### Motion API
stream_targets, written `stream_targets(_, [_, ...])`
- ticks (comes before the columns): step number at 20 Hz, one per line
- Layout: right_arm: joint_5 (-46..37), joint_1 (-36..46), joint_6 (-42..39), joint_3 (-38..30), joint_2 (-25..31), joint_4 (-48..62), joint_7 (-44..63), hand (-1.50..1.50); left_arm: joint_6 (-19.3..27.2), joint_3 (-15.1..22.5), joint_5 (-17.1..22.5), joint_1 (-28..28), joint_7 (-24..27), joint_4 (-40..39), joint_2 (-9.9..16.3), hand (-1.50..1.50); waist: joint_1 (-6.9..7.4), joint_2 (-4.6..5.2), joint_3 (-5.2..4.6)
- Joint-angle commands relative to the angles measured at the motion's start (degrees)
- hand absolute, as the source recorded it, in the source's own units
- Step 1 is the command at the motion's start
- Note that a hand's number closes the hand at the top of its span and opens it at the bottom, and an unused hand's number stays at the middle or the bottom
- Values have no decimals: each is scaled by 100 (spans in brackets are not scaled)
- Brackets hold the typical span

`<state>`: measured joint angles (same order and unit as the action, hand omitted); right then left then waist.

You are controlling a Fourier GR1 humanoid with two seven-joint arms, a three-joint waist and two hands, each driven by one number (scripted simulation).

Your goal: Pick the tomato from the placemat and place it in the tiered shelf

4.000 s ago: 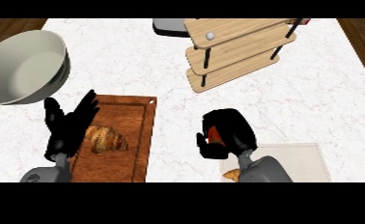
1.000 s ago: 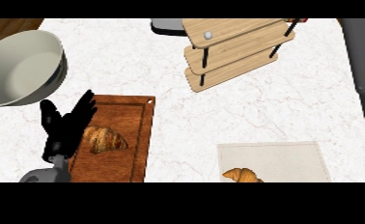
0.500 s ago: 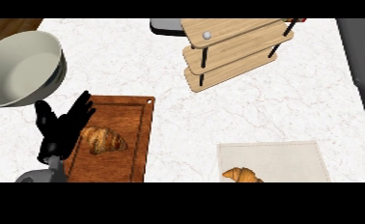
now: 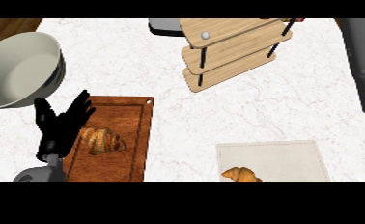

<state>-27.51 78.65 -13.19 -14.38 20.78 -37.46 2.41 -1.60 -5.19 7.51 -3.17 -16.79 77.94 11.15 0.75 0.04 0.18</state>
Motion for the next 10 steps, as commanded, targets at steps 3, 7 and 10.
stream_targets(3, [707, 273, 125, -788, 52, 471, 134, -150, -76, 55, -37, 208, 180, -47, -72, 0, 77, 34, -20])
stream_targets(7, [1243, 298, 104, -1212, -3, 387, 482, -150, 51, -35, -82, -119, -18, -182, -10, 0, -19, 11, -19])
stream_targets(10, [1393, 472, 340, -1492, 322, 626, 590, -150, -107, -46, 2, 82, 10, -29, 42, 0, 52, 29, -19])
